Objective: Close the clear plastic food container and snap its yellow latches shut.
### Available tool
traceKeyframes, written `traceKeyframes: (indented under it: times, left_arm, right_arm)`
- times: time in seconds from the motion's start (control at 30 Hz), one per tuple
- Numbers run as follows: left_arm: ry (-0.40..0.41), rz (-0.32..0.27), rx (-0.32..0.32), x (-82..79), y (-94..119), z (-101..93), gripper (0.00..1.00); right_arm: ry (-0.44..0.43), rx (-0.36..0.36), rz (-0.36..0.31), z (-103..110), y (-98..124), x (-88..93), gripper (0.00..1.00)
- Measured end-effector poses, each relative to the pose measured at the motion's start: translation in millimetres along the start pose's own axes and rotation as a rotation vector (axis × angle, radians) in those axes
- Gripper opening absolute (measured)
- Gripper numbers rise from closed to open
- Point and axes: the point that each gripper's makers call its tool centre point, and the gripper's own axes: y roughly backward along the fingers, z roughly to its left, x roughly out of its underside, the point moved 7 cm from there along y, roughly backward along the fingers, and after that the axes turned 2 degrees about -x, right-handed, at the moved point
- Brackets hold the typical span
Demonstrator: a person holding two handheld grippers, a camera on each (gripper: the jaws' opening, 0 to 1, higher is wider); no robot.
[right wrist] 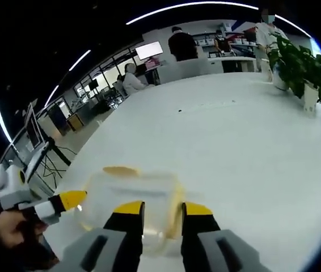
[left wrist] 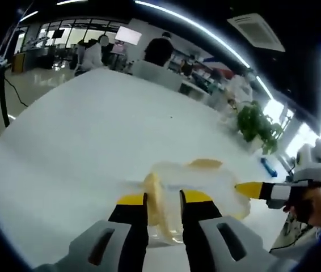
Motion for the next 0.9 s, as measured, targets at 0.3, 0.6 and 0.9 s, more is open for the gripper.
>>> traceKeyframes:
  times: [0.3, 0.6, 0.9]
  left_arm:
    - [-0.004, -0.004, 0.002, 1.2, -1.4, -1.6, 0.24]
    - [-0.035, 0.030, 0.008, 2.7, -3.1, -3.5, 0.36]
    - [-0.023, 0.018, 0.010, 4.6, -3.3, -2.9, 0.34]
  right_arm:
    - [0.007, 0.011, 0.000, 1.4, 0.4, -0.1, 0.23]
    - [0.026, -0.019, 0.020, 3.1, -2.1, -1.8, 0.24]
    - [0.022, -0.031, 0.016, 8.5, -5.3, 1.9, 0.33]
